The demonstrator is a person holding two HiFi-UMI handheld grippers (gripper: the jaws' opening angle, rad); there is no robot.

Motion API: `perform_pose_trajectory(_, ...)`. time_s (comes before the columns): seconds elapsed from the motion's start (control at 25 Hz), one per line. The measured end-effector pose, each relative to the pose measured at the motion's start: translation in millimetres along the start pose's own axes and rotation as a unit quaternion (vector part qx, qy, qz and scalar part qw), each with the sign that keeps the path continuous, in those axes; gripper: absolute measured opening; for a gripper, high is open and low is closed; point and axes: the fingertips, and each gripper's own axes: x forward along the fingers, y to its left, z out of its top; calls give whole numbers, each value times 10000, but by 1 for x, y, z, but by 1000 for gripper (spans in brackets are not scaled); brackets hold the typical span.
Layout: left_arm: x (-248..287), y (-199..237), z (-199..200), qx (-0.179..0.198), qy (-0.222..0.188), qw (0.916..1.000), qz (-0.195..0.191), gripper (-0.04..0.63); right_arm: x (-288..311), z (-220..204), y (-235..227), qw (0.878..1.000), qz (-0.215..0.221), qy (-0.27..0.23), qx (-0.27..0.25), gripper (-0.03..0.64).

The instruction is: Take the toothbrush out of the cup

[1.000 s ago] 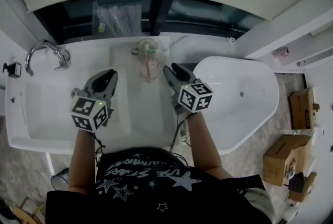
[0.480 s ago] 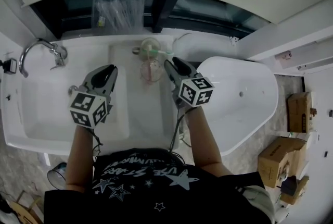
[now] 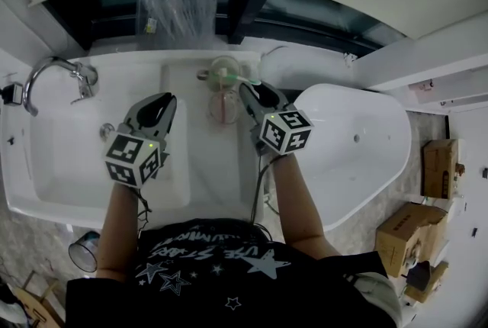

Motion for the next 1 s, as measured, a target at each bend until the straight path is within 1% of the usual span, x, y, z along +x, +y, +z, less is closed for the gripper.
perform_pose_trajectory(0.48,2,8,-8,-93,99,9999,68,38,16,-1,-2,9999,53,9,-104,136)
perform_pose_trajectory(0.52,2,9,-8,-93,106,9999,74,38,17,-1,-2,9999,46,-7,-126,98)
perform_pose_trajectory(0.56,2,10,-9,-96,111,9999,84,38,17,-1,-2,9999,45,-19,-148,84)
perform_pose_trajectory(0.68,2,10,-9,-110,111,9998,103,38,18,-1,-2,9998,72,-6,-183,81)
perform_pose_trajectory(0.84,3,11,-10,-109,106,9998,100,38,19,-1,0,9997,87,-15,-226,34)
perform_pose_trajectory(1.0,2,10,-9,-121,93,9998,98,38,19,0,3,9995,106,-11,-294,30)
